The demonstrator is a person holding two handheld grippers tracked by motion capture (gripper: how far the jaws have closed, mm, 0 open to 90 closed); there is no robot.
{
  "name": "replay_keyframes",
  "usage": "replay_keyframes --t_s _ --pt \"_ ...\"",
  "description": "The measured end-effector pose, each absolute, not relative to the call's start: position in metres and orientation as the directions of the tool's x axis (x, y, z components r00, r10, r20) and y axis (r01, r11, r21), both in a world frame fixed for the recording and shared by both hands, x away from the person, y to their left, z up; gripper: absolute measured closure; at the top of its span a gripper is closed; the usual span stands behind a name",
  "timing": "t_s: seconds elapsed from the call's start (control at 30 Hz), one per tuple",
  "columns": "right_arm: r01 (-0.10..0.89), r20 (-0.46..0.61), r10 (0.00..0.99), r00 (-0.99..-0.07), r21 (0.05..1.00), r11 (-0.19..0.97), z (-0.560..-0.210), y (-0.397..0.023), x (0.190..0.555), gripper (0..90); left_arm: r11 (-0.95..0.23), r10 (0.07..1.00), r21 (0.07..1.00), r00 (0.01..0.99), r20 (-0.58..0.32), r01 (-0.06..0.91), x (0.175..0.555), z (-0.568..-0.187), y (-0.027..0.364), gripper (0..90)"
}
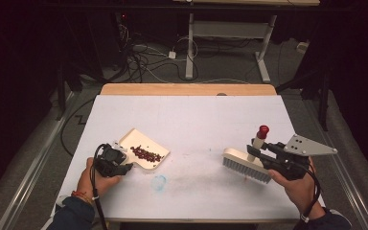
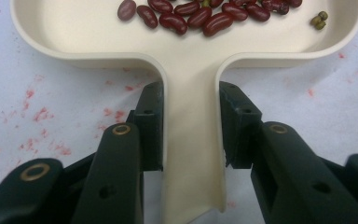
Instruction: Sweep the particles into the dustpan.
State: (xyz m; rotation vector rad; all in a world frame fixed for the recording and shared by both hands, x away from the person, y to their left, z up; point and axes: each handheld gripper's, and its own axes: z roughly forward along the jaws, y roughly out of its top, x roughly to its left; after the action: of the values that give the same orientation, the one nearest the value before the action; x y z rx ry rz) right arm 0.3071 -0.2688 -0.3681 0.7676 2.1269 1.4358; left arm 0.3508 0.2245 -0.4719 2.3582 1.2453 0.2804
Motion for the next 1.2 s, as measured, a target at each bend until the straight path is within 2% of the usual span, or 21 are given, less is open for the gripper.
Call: replay_keyframes --t_s 0.13,0.33,0.5,0.97,1.1,1.2 --pt "0.196 -0.059 0.661 -0.748 0.932 0.306 -0.367 -0.274 0.306 69.8 -0.468 0.833 0.487 0.552 -0.035 0.737 0.350 -0.472 0.223 62.3" --pt "0.202 -0.060 0.648 -0.760 0.925 0.322 -0.366 -0.276 0.306 69.8 -0.423 0.855 0.498 0.515 -0.058 0.757 0.341 -0.474 0.218 49.9" --pt "0.203 -0.052 0.639 -0.767 0.926 0.318 -0.364 -0.275 0.308 69.7 -0.410 0.855 0.509 0.513 -0.076 0.757 0.323 -0.476 0.213 44.7" --pt "0.248 -0.006 0.588 -0.809 0.903 0.351 -0.366 -0.265 0.318 69.6 -0.485 0.795 0.531 0.604 -0.063 0.695 0.293 -0.471 0.198 45.9" --pt "0.265 -0.004 0.589 -0.808 0.890 0.370 -0.371 -0.260 0.324 69.6 -0.494 0.791 0.550 0.611 -0.038 0.673 0.289 -0.469 0.198 41.5" --pt "0.277 -0.001 0.601 -0.799 0.887 0.370 -0.372 -0.260 0.330 69.6 -0.498 0.763 0.612 0.645 -0.027 0.614 0.284 -0.462 0.204 36.8"
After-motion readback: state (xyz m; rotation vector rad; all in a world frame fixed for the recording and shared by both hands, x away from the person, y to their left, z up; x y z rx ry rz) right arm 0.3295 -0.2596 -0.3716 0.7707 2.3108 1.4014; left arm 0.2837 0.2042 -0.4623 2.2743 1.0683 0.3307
